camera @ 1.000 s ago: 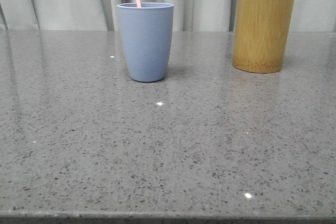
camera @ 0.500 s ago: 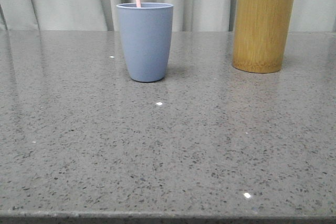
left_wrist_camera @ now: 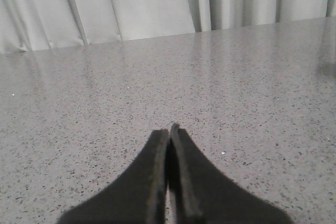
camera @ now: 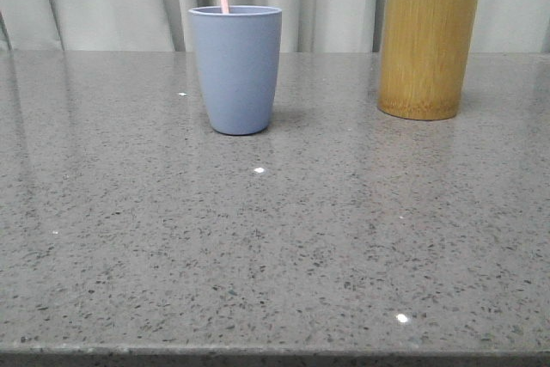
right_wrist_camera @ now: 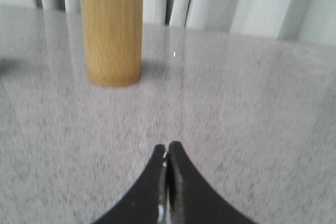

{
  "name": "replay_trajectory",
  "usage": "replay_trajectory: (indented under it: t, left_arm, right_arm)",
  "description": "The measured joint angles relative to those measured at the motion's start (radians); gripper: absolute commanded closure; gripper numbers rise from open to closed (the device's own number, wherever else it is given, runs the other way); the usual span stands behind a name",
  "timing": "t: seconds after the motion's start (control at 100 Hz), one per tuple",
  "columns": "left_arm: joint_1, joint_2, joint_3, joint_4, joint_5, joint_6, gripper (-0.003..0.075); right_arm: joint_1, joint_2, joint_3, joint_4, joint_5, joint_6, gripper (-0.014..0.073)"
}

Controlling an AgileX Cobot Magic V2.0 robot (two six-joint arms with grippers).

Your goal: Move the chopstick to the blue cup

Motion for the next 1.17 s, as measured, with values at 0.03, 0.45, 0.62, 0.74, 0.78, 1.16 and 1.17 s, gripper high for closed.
replay_trajectory:
  t: [0.03,0.45,0.62,0.74,0.78,1.16,1.17]
  left_arm:
    - [0.000,0.000,0.000,0.000,0.002,0.000,0.0739]
    - [0.000,0.000,0.000,0.000,0.002,0.000,0.0739]
    - [0.000,0.000,0.000,0.000,0.002,0.000,0.0739]
    - [0.000,0.000,0.000,0.000,0.002,0.000,0.0739]
    - [0.000,0.000,0.000,0.000,0.002,0.000,0.0739]
    - [0.000,0.000,0.000,0.000,0.002,0.000,0.0739]
    - [0.000,0.000,0.000,0.000,0.002,0.000,0.0739]
  right_arm:
    - [0.000,0.000,0.023,0.000,-0.005,0.000,0.0662]
    - [-0.020,0.000,0.111,0.027,-0.182,0.000,0.0662]
    - [-0.050,0.000,0.111,0.030,-0.188,0.000,0.0662]
    - [-0.052,0.000,0.111,0.030,-0.188,0.000,0.0662]
    - [-0.052,0.000,0.111,0.030,-0.188,0.000,0.0662]
    - [-0.052,0.000,0.111,0.033,-0.188,0.000,0.0662]
    - [-0.052,0.000,0.111,0.033,-0.188,0.000,0.0662]
